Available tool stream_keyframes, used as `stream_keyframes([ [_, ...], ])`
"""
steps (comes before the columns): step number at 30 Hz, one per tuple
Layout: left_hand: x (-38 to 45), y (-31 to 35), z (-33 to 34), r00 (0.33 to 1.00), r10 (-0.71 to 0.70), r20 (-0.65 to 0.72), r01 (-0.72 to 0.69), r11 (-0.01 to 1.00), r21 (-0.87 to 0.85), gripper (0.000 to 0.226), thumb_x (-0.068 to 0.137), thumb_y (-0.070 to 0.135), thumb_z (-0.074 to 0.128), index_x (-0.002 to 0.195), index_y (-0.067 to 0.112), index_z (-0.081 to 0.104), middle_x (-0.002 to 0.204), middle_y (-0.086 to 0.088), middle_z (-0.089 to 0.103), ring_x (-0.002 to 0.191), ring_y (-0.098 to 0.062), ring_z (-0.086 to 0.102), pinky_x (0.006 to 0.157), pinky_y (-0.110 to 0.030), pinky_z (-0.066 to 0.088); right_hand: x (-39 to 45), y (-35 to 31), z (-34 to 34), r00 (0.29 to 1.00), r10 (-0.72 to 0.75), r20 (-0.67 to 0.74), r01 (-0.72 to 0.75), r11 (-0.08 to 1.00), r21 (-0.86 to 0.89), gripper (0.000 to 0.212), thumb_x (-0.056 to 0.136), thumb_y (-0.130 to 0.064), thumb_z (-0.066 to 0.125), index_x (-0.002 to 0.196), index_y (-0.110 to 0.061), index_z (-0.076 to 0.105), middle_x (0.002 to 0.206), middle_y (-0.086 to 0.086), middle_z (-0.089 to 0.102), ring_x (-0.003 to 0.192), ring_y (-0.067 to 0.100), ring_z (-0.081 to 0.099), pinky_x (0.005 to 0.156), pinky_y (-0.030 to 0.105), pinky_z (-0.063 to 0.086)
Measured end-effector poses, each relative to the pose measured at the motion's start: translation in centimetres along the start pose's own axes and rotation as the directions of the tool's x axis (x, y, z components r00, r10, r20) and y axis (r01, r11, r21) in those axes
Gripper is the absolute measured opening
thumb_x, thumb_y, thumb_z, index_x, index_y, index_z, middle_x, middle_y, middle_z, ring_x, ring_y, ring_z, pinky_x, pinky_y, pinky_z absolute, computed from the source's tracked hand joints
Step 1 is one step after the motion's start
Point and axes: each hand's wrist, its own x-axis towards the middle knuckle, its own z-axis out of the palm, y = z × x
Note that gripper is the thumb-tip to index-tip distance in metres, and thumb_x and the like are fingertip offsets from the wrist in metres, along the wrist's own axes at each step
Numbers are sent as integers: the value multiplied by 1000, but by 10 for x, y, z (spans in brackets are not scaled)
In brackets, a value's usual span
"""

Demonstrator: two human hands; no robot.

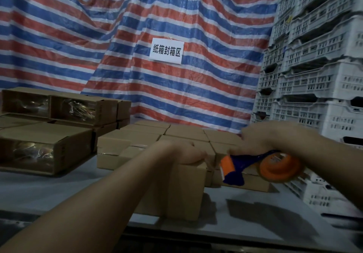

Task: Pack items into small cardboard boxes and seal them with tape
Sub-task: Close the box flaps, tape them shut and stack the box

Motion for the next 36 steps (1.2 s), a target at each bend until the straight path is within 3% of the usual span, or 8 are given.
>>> stream_keyframes([
  [4,-1,2,-2,1000,1,-1,-1,1000,4,27,94,58,45,106,37,58,98,9,53,82,-6,47,75,-33,36,4,-41,20,996,-36,-86,-15,848,-530,36,99,-48,43,81,-18,48,82,2,47,71,19,44,70,35,42],
  [13,-2,6,-7,999,-14,41,11,997,76,28,93,58,46,83,33,48,85,12,46,77,-6,45,66,-27,33,-8,3,132,837,170,-520,-236,970,-62,71,93,-78,22,59,-23,52,54,-8,45,44,8,38,42,26,26],
  [18,-2,11,-7,999,-7,35,4,997,82,24,96,53,47,82,33,48,82,12,45,73,-5,43,58,-24,28,-17,-2,162,788,267,-555,-249,962,110,72,91,-80,20,61,-23,52,55,-7,49,44,5,43,39,25,26],
  [23,-5,8,-5,999,-37,18,35,997,70,57,91,62,48,134,26,52,131,-3,54,114,-22,51,94,-40,38,-22,-6,146,831,264,-489,-233,964,124,70,91,-79,21,60,-24,51,58,-8,49,48,7,44,43,26,30],
  [27,-6,5,-5,1000,-17,7,17,998,55,60,91,63,47,138,26,50,141,-5,51,127,-25,48,104,-45,35,-24,-21,106,696,258,-671,-32,944,329,72,89,-77,14,88,-27,66,75,-10,62,60,3,53,50,22,40],
  [30,-8,2,-8,999,-34,-2,34,998,57,69,91,67,43,147,27,40,151,-7,41,138,-28,38,112,-49,28,-21,-58,75,819,250,-516,387,423,819,53,101,-62,28,135,-32,53,113,-19,60,88,-9,55,74,16,43],
  [33,-10,2,-9,1000,7,-22,-8,999,-48,61,100,59,30,153,27,31,158,-8,32,144,-27,29,118,-51,20,-6,-105,64,943,192,-272,298,-121,947,54,103,-59,29,151,-36,38,146,-5,50,124,11,51,110,43,38],
  [36,-12,2,-9,996,3,-91,-18,985,-172,55,105,50,23,150,22,37,152,-10,41,140,-25,37,118,-45,23,-2,-134,72,960,151,-236,279,-433,857,61,94,-69,33,146,-39,45,134,-7,61,111,12,62,99,39,51],
])
